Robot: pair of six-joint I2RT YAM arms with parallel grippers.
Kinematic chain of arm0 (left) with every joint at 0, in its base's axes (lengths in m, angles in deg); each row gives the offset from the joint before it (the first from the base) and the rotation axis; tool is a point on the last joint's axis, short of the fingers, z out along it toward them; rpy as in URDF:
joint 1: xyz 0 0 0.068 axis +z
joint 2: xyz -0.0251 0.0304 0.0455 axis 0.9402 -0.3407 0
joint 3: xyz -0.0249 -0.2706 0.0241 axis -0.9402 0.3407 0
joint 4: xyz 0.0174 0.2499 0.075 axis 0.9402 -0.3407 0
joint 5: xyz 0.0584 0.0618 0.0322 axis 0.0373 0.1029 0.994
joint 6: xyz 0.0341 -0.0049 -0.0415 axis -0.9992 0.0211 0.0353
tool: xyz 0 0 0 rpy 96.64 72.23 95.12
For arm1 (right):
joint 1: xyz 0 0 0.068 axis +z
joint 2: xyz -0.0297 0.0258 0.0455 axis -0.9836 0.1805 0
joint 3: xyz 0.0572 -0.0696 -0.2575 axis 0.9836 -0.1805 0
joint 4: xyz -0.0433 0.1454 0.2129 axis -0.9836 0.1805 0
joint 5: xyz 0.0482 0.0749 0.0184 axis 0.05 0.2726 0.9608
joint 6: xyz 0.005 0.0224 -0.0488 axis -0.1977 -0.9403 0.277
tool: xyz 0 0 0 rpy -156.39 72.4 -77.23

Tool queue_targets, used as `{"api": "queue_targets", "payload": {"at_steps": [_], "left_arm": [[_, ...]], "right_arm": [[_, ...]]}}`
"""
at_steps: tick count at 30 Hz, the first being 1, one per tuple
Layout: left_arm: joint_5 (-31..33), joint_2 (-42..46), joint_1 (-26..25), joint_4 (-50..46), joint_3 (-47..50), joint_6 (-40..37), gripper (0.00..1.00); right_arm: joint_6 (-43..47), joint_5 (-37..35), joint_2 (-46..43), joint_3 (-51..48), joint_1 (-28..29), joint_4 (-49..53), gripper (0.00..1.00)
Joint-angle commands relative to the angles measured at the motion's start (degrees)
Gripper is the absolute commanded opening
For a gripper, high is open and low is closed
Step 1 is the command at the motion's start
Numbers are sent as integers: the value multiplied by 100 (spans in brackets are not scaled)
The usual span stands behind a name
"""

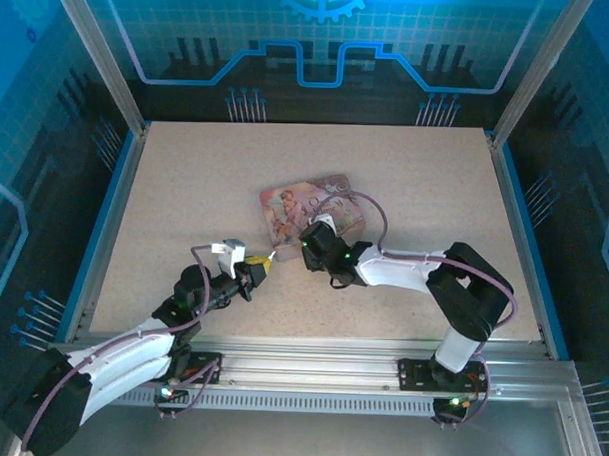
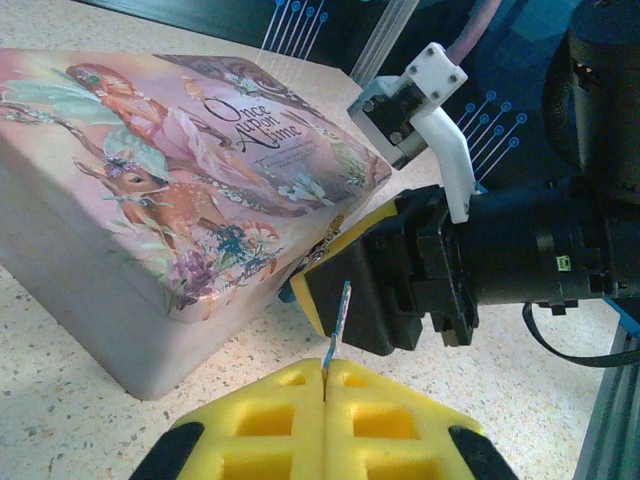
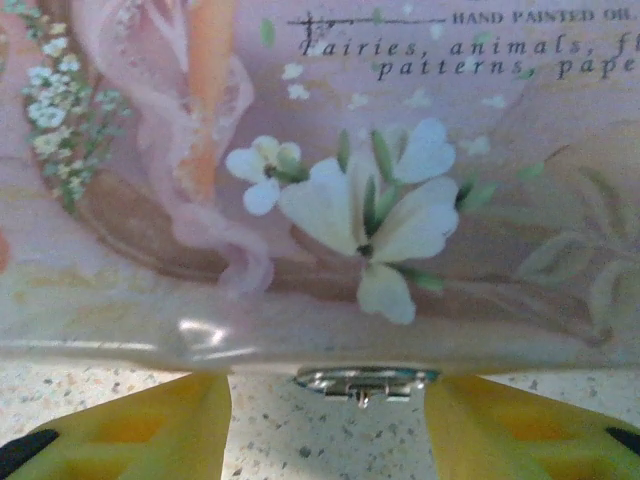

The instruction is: Unlock a padlock with a key

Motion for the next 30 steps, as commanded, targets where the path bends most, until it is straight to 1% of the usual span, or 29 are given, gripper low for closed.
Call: {"api": "queue_targets", "payload": {"at_steps": [1,8,19,22,25,30], "left_arm": [[57,32,7,-105,-197,-180,0],[76,34,7,-207,-222,-210,0],[111,30,10,-269,-235,-255,0],[111,30,3,-278,-235,-267,0],[120,30,3,-281,-235,-277,0],[120,30,4,-313,-244,-302,0]], "right_arm": [[-134,-466,211,285,67,125,52],[-440,-717,491,470,34,207,47],[-501,-739,786,554,-29,-15,47],[-484,-748,826,591,-51,-75,44],[-458,-751,873,642,-64,-90,38],[-423,-704,757,632,-64,-98,21]]}}
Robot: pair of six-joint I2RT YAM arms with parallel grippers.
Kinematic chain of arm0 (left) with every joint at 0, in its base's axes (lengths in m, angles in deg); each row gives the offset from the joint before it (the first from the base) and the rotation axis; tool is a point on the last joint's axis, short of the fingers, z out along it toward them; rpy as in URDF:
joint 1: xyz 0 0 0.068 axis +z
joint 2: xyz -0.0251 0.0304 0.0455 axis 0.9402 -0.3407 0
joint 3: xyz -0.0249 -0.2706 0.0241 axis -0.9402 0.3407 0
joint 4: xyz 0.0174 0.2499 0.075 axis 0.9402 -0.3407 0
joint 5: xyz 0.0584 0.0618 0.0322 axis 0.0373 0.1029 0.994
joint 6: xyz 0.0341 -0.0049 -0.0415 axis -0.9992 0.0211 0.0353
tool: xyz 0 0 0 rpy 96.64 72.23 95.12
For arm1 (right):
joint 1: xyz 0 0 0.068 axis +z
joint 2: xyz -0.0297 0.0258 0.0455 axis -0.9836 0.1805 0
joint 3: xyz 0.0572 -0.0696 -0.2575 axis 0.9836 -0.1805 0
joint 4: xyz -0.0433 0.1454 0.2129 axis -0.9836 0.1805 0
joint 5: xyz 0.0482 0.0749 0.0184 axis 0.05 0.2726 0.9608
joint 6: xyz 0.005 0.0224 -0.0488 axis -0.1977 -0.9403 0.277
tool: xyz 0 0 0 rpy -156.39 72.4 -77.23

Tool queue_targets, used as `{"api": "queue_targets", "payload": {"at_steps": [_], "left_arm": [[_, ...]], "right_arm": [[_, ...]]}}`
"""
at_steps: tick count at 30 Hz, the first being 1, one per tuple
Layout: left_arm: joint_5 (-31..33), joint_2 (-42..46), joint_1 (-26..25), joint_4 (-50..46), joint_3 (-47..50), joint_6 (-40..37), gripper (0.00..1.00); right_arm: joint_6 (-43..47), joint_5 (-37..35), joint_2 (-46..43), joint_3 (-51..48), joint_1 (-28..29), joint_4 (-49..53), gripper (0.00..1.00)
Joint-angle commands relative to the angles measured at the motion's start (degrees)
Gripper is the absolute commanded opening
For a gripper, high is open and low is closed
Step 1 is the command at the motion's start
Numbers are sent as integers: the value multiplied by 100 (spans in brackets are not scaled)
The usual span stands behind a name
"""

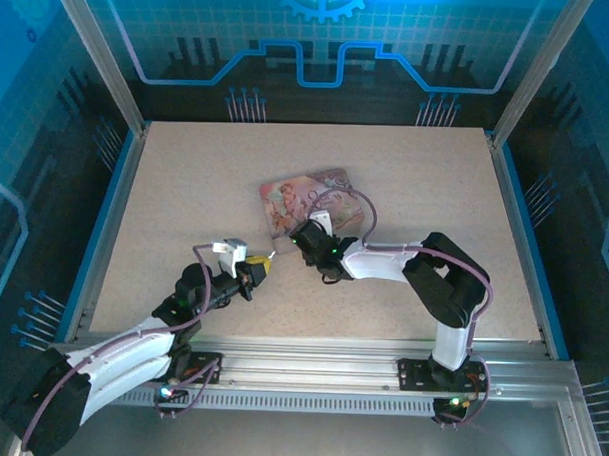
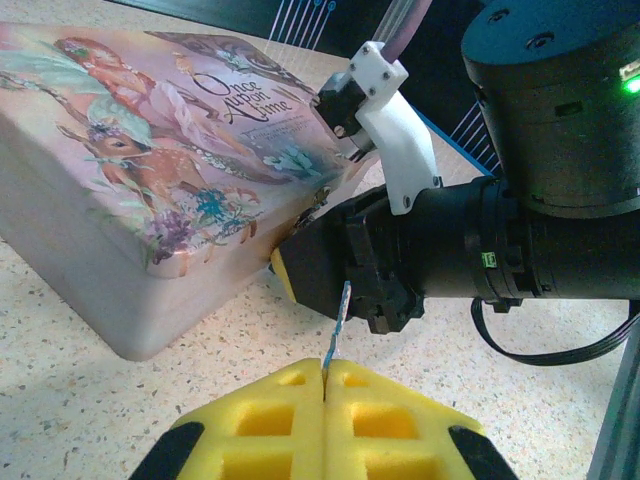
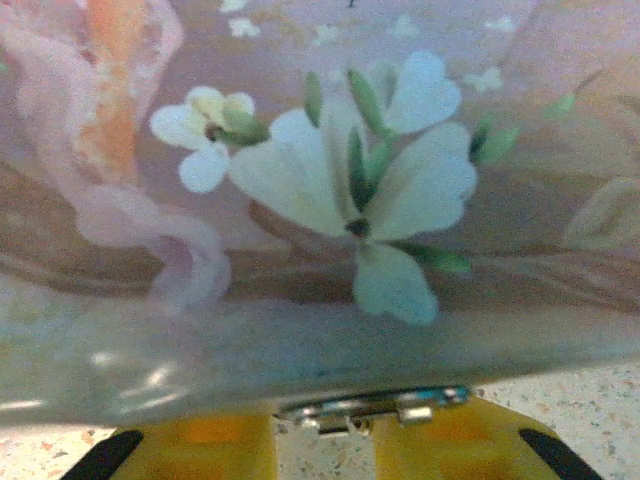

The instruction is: Unlock a padlock with a key

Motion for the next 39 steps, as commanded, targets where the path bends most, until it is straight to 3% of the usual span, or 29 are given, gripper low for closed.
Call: {"api": "queue_targets", "payload": {"at_steps": [1,12,19,25,39], "left_arm": [[74,27,3,-83,-161,-182,0],[-109,-505,-79,378,-244,-178,0],[54,-1143,-432,819,-406,-266,0],[-72,-2145,-478,1981,-432,-28,0],[-299,-4035,-538,4417,-348,-266,0]], "right_arm": [[-31,-106,-70,116,-49,-49,18],[-72,1290,-846,492,-209,997,3],[-320,2358,-1109,714,-381,1297,0],[-515,3076,-1177,880,-503,1422,0],[-837,4151,-1617,859,-874,1571,0]]}}
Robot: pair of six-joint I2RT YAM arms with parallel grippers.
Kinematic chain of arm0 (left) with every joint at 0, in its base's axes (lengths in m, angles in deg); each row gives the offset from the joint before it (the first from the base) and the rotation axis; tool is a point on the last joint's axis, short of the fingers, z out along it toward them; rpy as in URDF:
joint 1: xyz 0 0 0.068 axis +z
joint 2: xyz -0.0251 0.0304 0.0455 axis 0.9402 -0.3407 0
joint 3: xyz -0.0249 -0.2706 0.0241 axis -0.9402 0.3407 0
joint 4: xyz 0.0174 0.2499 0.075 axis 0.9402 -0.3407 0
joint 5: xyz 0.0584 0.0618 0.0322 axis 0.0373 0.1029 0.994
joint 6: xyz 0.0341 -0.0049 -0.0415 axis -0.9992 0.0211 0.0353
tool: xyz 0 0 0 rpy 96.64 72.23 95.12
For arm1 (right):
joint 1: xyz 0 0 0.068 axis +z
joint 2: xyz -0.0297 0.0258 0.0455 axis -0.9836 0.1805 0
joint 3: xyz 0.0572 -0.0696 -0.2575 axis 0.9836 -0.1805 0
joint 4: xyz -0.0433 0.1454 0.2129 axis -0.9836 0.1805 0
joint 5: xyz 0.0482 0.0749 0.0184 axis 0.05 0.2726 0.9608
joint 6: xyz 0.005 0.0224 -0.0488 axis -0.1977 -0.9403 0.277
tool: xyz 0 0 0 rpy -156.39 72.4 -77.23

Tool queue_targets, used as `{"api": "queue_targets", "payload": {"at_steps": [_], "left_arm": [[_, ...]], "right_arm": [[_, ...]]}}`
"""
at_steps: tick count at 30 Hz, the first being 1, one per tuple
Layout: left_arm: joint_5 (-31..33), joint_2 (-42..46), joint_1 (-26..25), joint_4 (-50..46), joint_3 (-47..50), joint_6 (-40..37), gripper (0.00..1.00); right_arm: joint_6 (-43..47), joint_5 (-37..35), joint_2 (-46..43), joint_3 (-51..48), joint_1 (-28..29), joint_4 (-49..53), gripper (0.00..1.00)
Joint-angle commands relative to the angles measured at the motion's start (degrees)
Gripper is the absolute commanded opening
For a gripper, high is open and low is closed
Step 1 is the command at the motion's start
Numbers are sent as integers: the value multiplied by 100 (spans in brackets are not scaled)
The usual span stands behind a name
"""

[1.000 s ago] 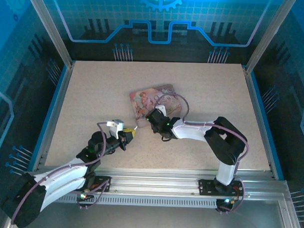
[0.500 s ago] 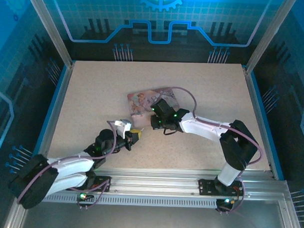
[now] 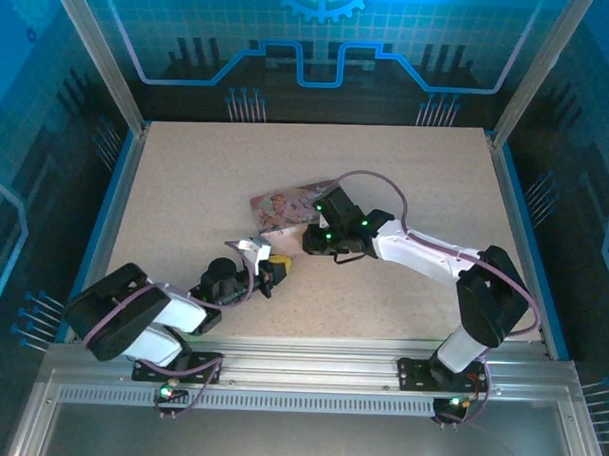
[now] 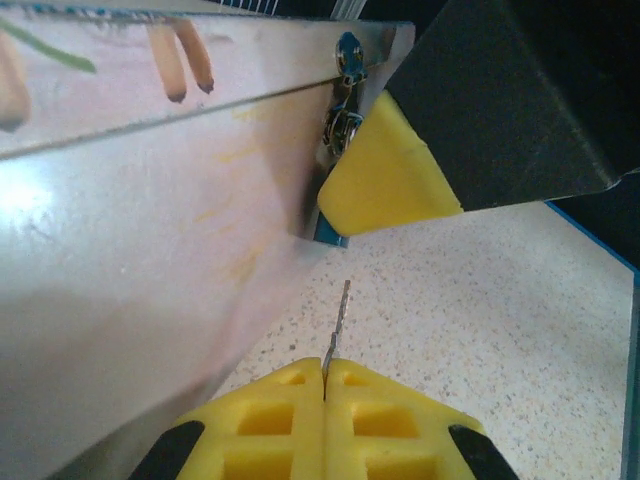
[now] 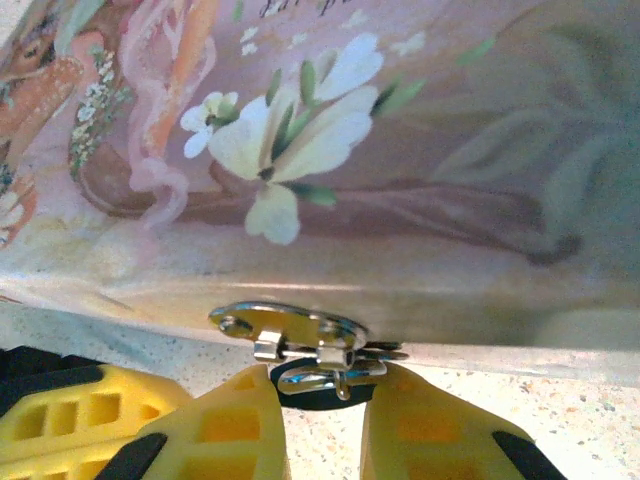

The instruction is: Unlock a padlock with a key

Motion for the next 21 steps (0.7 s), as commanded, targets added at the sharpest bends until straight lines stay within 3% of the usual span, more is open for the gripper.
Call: {"api": "queue_targets", "payload": {"at_steps": [1,21], "left_arm": [[-290,-337,-59,894,-97,-154,0],[-152,-801,-147,910,-413,-264,0]], "right_arm": [[-128,531,-316,191,-121,-182,0],[-387,973,-493,181,-280,-346,0]]}}
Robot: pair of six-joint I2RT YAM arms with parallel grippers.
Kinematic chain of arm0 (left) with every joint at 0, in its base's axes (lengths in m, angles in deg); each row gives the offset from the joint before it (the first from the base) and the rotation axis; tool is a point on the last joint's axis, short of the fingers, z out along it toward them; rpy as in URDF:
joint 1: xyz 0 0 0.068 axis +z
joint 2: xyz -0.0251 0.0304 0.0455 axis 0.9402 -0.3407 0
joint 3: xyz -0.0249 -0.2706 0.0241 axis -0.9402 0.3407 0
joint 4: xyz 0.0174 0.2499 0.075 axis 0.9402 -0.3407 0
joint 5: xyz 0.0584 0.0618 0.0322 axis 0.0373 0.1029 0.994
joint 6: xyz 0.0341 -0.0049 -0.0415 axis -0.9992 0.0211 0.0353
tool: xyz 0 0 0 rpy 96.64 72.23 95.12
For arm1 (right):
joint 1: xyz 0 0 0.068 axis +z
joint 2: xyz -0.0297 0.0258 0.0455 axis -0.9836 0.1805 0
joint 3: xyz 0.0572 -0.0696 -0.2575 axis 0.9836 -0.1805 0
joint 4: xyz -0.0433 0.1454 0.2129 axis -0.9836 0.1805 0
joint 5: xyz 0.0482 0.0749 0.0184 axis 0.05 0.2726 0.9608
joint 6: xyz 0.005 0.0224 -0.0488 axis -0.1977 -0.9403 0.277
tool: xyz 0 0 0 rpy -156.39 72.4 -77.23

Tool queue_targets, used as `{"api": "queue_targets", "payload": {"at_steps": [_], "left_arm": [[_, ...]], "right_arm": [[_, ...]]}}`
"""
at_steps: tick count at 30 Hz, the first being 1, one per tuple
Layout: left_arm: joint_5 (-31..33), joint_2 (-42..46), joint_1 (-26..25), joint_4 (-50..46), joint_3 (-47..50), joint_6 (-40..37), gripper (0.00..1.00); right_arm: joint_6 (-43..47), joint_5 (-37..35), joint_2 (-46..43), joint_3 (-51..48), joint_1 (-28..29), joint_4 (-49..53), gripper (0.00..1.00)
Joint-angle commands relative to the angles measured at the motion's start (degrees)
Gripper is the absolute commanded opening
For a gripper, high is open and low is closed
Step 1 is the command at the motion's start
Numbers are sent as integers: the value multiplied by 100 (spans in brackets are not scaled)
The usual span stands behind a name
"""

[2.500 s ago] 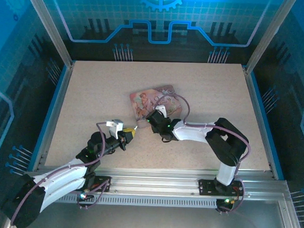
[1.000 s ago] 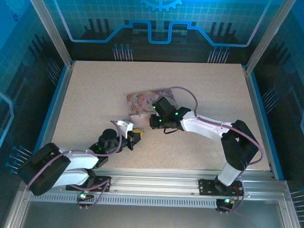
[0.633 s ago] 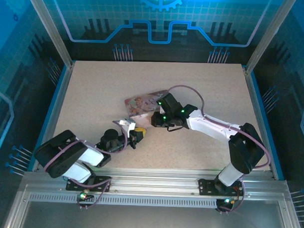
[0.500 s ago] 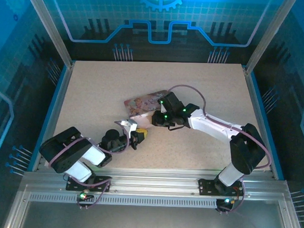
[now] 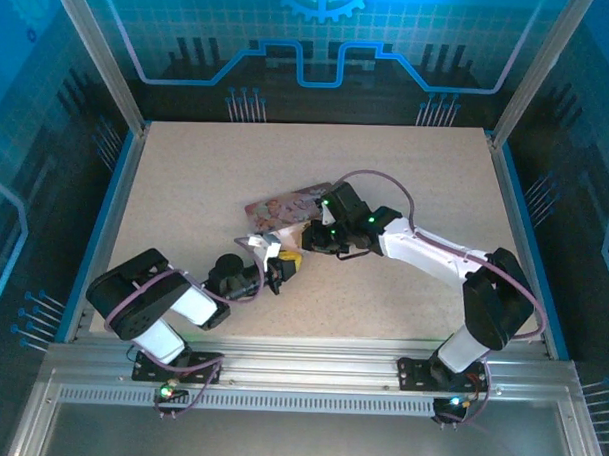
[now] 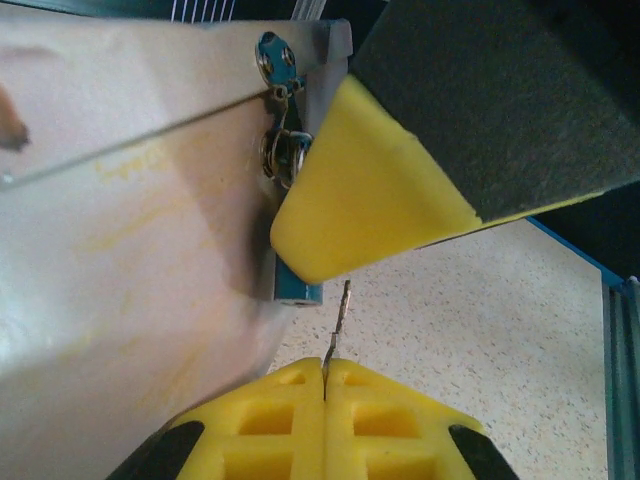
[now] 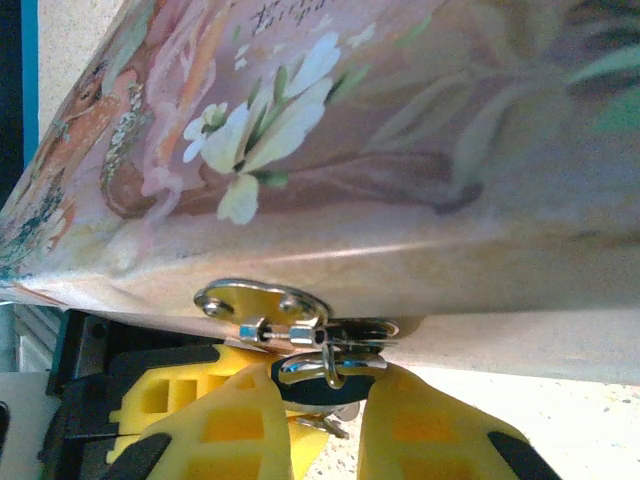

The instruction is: Unlock a padlock with a key

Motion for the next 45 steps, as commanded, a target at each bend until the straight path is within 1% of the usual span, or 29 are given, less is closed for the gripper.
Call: {"api": "queue_targets", "payload": {"at_steps": [1,12,24,40,45], "left_arm": [[115,-54,-36,194,-5,-103,0],[351,47,-29,194,128,-72,0],[783,97,-31,194,159,50,0],[394,146,-44,194,179,38,0],[363,209,-57,194,209,64,0]], "right_arm": [[-33,177,-372,181,-111,-321,0],[-66,185,-384,102,-113,-382,0],[-84,183,-394,32,-115,-409,0],[-153,36,-377,-54,-118,-513,0],[-185,-3,-376,-112,-115,-588,0]]}}
